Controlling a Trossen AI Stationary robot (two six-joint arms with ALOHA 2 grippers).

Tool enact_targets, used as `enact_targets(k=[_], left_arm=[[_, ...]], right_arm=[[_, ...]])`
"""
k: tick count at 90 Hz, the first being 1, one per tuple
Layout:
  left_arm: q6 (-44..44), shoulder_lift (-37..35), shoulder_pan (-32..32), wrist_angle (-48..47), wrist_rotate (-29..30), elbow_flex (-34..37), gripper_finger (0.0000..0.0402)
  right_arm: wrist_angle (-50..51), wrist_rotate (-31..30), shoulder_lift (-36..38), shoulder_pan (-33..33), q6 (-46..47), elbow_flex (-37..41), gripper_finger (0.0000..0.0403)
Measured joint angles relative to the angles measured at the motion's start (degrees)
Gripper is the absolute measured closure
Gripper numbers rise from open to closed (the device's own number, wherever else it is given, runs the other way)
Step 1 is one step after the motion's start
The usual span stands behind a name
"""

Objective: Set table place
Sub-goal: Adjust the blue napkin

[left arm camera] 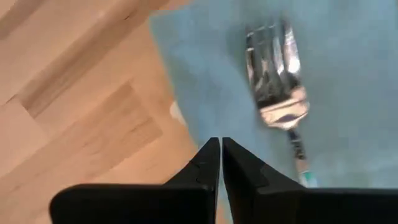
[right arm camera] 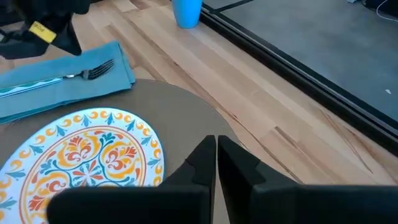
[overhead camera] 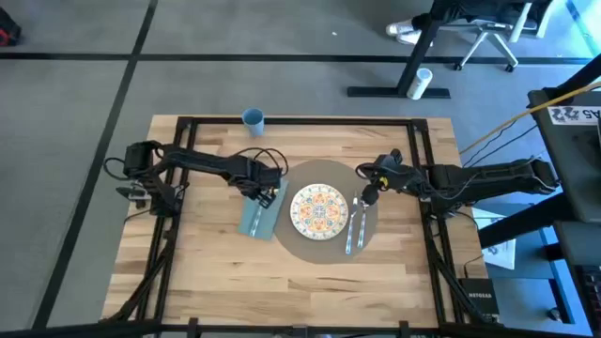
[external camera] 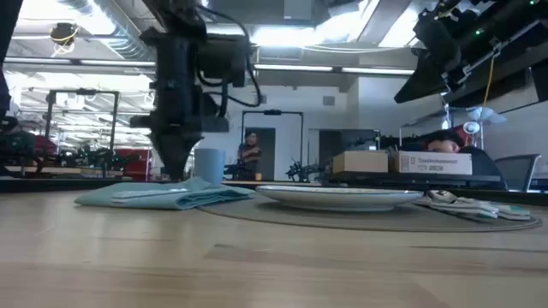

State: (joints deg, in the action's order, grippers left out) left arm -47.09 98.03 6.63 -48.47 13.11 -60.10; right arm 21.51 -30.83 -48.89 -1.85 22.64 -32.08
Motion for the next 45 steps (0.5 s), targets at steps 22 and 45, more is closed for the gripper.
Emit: enact_targets(k=[22, 45], left_arm=[[-2.7, 0.0, -2.4, 3.1, 0.0, 2.6, 0.0401], [-6.8, -0.1, -5.4, 2.4, 0.3, 5.5, 0.0401]], right_arm=[[1.4, 0.0, 0.0, 0.0, 1.0, 0.0, 0.0400], [1.5, 0.0, 0.0, 0.0, 1.1, 0.0, 0.0400]])
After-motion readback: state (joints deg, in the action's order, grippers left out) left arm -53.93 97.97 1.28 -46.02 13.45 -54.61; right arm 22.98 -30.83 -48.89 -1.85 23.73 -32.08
